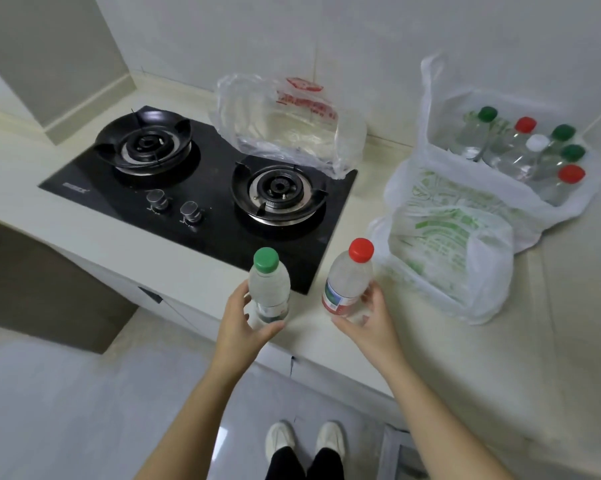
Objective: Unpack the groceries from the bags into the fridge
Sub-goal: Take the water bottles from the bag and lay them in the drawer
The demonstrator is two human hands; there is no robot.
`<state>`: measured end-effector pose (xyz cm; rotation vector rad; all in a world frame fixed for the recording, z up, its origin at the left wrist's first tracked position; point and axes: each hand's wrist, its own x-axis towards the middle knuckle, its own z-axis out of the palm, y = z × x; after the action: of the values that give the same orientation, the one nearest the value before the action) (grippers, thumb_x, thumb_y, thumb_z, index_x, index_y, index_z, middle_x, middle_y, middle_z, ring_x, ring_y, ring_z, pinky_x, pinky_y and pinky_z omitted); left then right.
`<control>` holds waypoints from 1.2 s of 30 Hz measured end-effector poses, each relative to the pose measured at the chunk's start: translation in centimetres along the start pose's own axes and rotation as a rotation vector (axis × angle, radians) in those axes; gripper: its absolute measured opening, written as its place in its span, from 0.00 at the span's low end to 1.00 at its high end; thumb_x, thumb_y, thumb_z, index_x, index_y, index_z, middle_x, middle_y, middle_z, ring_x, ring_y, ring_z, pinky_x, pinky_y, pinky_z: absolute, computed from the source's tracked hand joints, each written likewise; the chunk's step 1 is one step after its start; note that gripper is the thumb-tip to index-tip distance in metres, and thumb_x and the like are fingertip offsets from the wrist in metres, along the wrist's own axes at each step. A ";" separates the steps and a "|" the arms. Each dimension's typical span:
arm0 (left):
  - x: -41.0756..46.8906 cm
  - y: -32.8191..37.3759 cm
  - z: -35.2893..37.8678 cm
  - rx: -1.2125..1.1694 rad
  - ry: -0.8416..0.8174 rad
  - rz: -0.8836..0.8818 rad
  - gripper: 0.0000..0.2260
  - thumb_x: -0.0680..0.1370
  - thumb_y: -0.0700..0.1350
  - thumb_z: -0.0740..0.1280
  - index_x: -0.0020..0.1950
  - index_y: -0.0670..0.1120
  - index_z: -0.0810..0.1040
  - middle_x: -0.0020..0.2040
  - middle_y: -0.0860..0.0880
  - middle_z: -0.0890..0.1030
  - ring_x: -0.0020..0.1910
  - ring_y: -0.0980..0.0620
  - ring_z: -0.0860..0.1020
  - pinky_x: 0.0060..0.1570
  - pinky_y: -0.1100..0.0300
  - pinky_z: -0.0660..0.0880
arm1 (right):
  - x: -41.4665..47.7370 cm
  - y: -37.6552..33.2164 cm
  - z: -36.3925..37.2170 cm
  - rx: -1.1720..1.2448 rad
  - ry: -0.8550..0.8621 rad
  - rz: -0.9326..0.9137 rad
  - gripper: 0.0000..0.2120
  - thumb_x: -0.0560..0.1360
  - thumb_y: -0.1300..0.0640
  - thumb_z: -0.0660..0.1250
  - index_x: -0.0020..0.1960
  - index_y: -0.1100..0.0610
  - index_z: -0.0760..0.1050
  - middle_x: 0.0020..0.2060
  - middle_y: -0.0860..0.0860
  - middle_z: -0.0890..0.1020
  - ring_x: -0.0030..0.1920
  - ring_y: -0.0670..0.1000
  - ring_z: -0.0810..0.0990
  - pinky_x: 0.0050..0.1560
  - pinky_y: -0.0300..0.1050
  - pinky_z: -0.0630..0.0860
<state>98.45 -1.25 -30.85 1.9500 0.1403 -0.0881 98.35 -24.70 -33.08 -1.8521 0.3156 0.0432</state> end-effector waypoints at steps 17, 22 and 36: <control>1.5 -0.7 1.7 -0.082 0.083 0.003 0.27 0.68 0.43 0.79 0.64 0.53 0.72 0.55 0.59 0.79 0.54 0.62 0.77 0.47 0.76 0.71 | 2.0 0.8 2.7 0.258 0.138 0.000 0.26 0.66 0.69 0.78 0.59 0.55 0.73 0.53 0.50 0.84 0.53 0.52 0.83 0.54 0.56 0.80; 1.5 1.8 0.7 -0.122 0.085 0.037 0.28 0.69 0.41 0.78 0.59 0.64 0.70 0.50 0.69 0.78 0.50 0.69 0.77 0.43 0.78 0.71 | 1.3 -2.1 2.3 0.263 0.123 -0.003 0.26 0.65 0.69 0.78 0.59 0.54 0.74 0.51 0.47 0.84 0.51 0.47 0.84 0.48 0.41 0.78; 1.5 20.7 -9.8 -0.338 0.170 0.391 0.20 0.71 0.39 0.76 0.58 0.52 0.75 0.48 0.56 0.83 0.48 0.57 0.82 0.50 0.59 0.78 | -1.1 -26.4 -0.4 0.315 0.084 -0.483 0.26 0.65 0.67 0.78 0.58 0.52 0.74 0.48 0.44 0.84 0.46 0.41 0.83 0.45 0.34 0.76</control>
<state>102.79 0.31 -8.35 1.6123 -0.1103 0.3390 103.52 -17.82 -8.14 -1.5745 -0.0720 -0.3957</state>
